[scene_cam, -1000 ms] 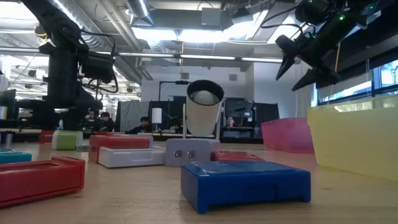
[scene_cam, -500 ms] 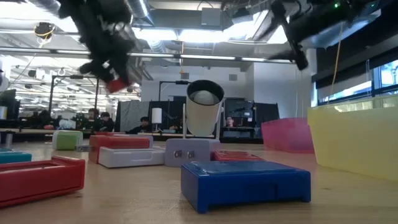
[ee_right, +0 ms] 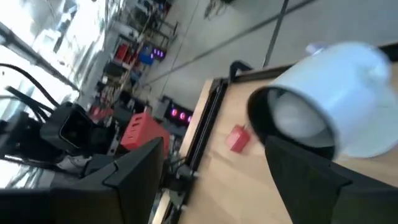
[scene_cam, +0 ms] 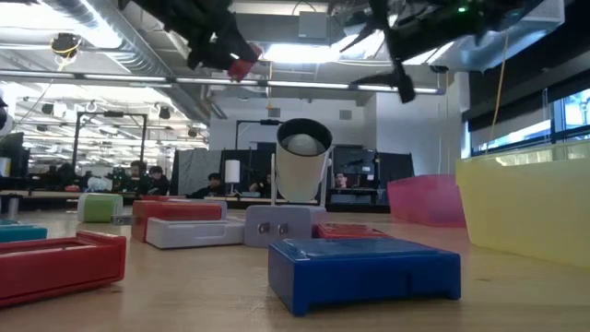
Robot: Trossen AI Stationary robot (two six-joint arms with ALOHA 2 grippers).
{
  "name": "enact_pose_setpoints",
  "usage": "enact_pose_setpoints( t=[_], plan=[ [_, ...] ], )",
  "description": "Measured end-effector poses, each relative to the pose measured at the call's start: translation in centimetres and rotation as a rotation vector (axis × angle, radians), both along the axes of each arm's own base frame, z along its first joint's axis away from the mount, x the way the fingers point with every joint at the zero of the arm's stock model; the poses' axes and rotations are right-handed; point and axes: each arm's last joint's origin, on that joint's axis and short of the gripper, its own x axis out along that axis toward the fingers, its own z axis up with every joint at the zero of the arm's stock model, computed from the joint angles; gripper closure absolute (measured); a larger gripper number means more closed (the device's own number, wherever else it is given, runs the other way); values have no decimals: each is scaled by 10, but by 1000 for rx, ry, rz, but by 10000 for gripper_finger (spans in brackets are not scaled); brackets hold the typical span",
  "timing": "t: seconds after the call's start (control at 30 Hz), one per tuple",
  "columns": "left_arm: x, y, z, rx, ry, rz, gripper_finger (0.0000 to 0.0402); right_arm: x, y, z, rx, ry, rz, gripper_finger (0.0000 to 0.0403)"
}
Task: Pick & Place Office items
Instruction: Put the middle left red charger adapter into the yellow bin
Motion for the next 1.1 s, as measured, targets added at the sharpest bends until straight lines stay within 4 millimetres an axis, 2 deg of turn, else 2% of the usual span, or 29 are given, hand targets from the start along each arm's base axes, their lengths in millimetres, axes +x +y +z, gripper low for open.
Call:
enact_pose_setpoints(
  t=[0.17,0.33,0.5,0.67,0.83,1.1],
  plan=[
    [17,-5,-17,74,114,-37,188,36,-7,12,-10,10,103,119],
    [29,-8,-30,77,171,-56,188,64,-14,14,-4,106,140,119],
    [32,-11,-32,61,161,-57,188,86,-19,11,-14,235,176,119],
    [34,-10,-29,71,118,-53,188,107,-21,15,-64,275,239,119],
    [34,-9,-29,79,123,-35,188,121,-19,17,-93,270,289,119],
    [34,-9,-29,121,145,-30,188,130,-14,5,-75,310,335,119]
  ],
)
